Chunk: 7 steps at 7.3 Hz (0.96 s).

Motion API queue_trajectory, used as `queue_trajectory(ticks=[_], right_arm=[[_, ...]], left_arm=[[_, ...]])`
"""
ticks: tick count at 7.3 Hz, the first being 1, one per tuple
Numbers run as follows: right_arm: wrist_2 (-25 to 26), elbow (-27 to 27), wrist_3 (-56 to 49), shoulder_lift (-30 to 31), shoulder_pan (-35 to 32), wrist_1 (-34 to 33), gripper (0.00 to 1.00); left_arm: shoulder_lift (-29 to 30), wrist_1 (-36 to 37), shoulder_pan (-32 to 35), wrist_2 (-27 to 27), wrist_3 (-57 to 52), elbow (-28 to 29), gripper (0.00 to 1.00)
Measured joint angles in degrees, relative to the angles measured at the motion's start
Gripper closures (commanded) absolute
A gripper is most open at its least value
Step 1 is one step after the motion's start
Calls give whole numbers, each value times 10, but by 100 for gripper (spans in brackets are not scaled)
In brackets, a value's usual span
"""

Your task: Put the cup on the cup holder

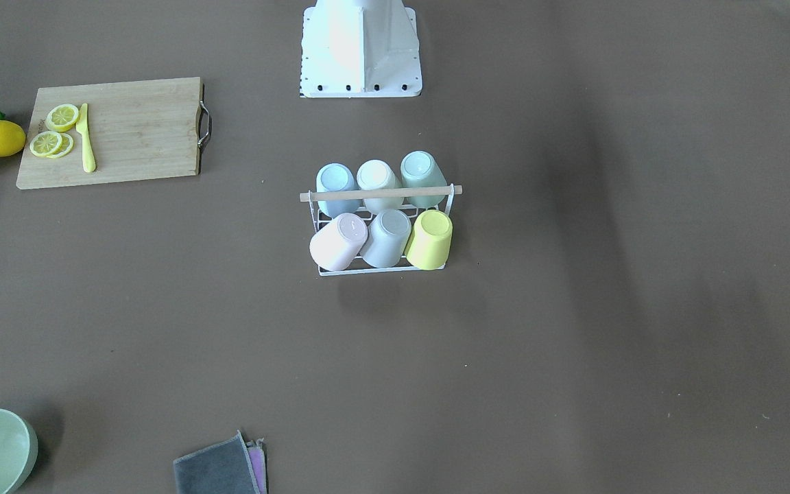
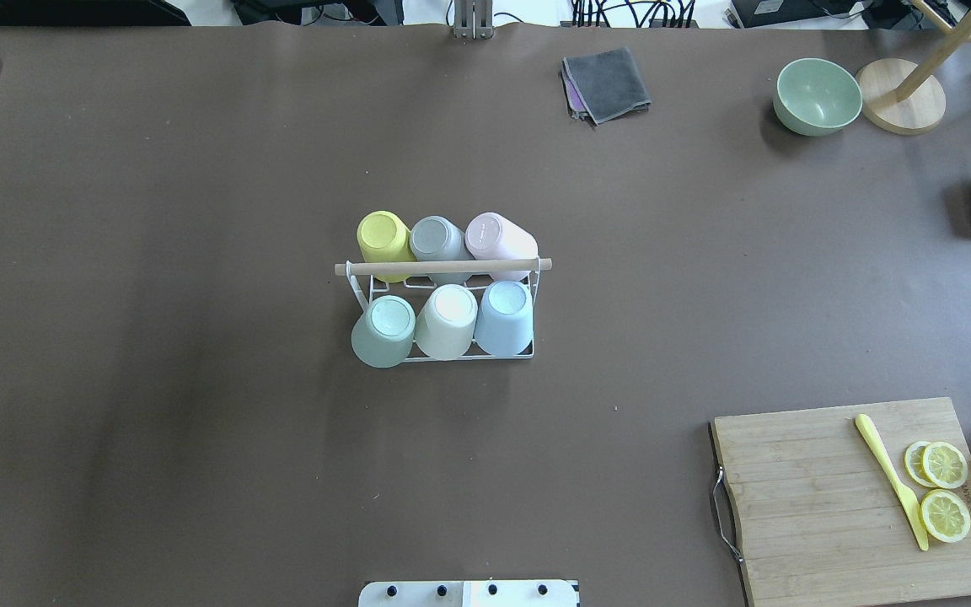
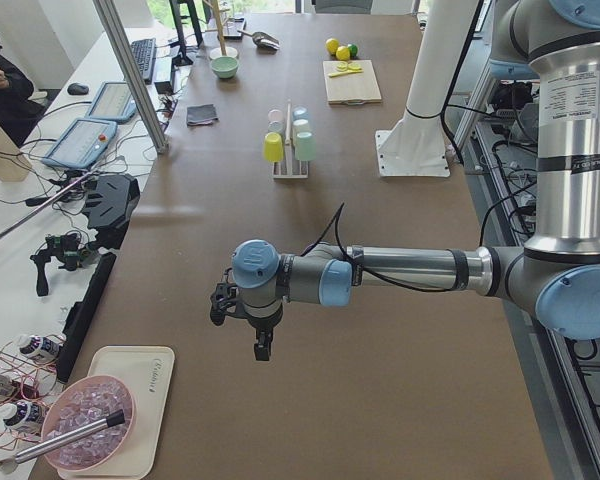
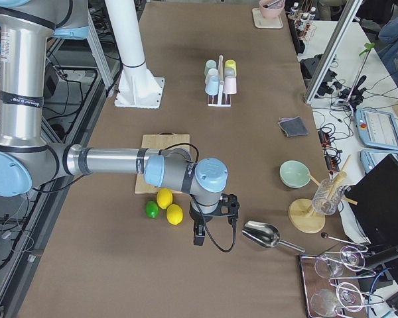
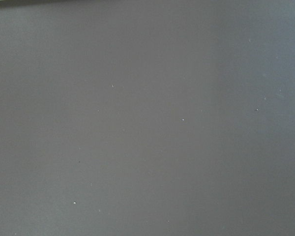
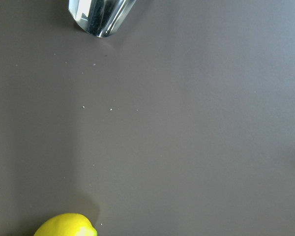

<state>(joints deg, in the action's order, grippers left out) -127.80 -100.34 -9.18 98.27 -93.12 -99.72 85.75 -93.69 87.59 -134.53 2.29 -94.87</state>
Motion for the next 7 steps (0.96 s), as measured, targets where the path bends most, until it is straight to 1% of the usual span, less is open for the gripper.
queue_trajectory(ticks=[2, 7], right_arm=[[-4, -2, 0, 2, -2, 21, 0], [-9, -4, 1, 6, -4, 26, 0]], left_arm=[[0, 0, 0, 0, 0, 0, 2], [0, 0, 0, 0, 0, 1, 2]])
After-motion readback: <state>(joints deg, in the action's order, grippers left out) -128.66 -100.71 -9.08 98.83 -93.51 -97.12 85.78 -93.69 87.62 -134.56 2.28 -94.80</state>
